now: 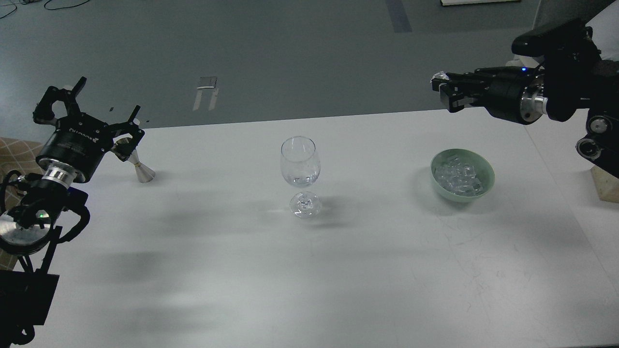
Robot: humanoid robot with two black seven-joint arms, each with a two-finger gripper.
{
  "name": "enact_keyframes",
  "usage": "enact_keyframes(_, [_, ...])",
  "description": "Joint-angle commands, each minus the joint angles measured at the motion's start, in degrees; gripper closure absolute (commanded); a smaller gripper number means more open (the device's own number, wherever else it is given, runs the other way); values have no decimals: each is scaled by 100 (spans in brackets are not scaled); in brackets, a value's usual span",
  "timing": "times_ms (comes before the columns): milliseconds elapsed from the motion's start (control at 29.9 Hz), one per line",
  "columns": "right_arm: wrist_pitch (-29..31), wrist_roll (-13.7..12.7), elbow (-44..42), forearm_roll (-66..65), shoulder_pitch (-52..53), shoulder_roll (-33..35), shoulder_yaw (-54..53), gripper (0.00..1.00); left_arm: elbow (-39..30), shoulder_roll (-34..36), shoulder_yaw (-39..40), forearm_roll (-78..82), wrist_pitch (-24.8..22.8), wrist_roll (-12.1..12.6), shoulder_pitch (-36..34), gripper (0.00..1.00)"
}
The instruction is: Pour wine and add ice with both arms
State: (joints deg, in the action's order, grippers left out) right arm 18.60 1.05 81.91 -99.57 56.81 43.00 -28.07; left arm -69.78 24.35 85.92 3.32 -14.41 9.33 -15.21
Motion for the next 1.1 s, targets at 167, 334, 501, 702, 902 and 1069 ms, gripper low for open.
enact_keyframes(167, [12, -17, 255, -10, 94, -793, 4, 82, 8, 26, 4, 2, -1, -1, 1, 2])
enact_keyframes(334, [21, -183, 264, -10, 251, -1319, 12, 83, 8, 9, 4, 2, -1, -1, 1, 2])
enact_keyframes(501, [135, -315, 194, -19, 454, -1865, 57, 83, 17, 9, 13, 2, -18, -1, 9, 2])
enact_keyframes(702, [232, -570, 141, -45, 436, -2497, 92, 83, 17, 44, 30, 2, -36, -1, 9, 2])
enact_keyframes(902, [232, -658, -201, -106, 445, -2831, 267, 84, 26, 61, 39, 2, -53, -1, 9, 2])
enact_keyframes(1069, [223, -834, -570, -308, 428, -3200, 311, 84, 26, 26, 39, 2, -53, -1, 9, 2])
